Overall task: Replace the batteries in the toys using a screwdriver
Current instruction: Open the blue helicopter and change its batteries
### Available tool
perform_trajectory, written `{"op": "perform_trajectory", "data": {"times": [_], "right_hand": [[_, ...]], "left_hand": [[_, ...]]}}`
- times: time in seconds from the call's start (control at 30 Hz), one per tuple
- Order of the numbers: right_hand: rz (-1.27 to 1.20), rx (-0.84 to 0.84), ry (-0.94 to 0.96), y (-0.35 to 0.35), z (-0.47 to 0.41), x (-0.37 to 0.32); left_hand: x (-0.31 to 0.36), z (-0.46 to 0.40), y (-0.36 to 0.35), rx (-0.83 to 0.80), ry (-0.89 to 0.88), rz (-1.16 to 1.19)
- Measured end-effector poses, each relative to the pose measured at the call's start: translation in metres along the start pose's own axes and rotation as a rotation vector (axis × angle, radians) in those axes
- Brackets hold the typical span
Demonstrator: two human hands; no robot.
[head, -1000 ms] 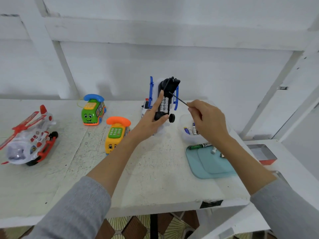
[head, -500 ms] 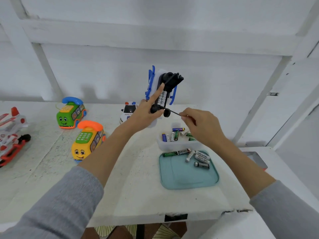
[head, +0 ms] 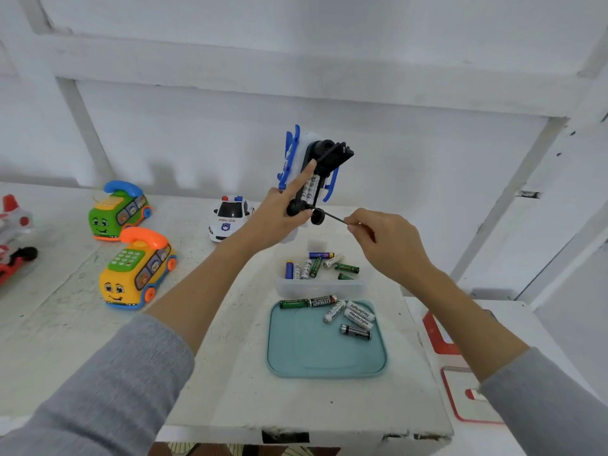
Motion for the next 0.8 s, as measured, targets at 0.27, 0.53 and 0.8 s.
{"op": "perform_trajectory", "data": {"times": [0.27, 0.53, 0.8], "right_hand": [[0.121, -0.036, -0.007, -0.012, -0.003, 0.005], [0.071, 0.173, 0.058, -0.017, 0.011, 0.001], [-0.064, 0.185, 0.072, -0.011, 0.012, 0.012]], "left_hand": [[0.000, -0.004, -0.009, 0.002, 0.045, -0.035], [0.001, -0.011, -0.008, 0.056, 0.032, 0.075], [-0.007, -0.012, -0.010, -0.027, 0.038, 0.046]]}}
Point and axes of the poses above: each hand's wrist, its own z-axis away from the middle knuckle, its own y-axis out of the back of the hand, x = y × z, the point moved 10 cm from there along -z, towards the middle knuckle, and after that the axes turned 10 degrees about -y, right-handed, at the moved point
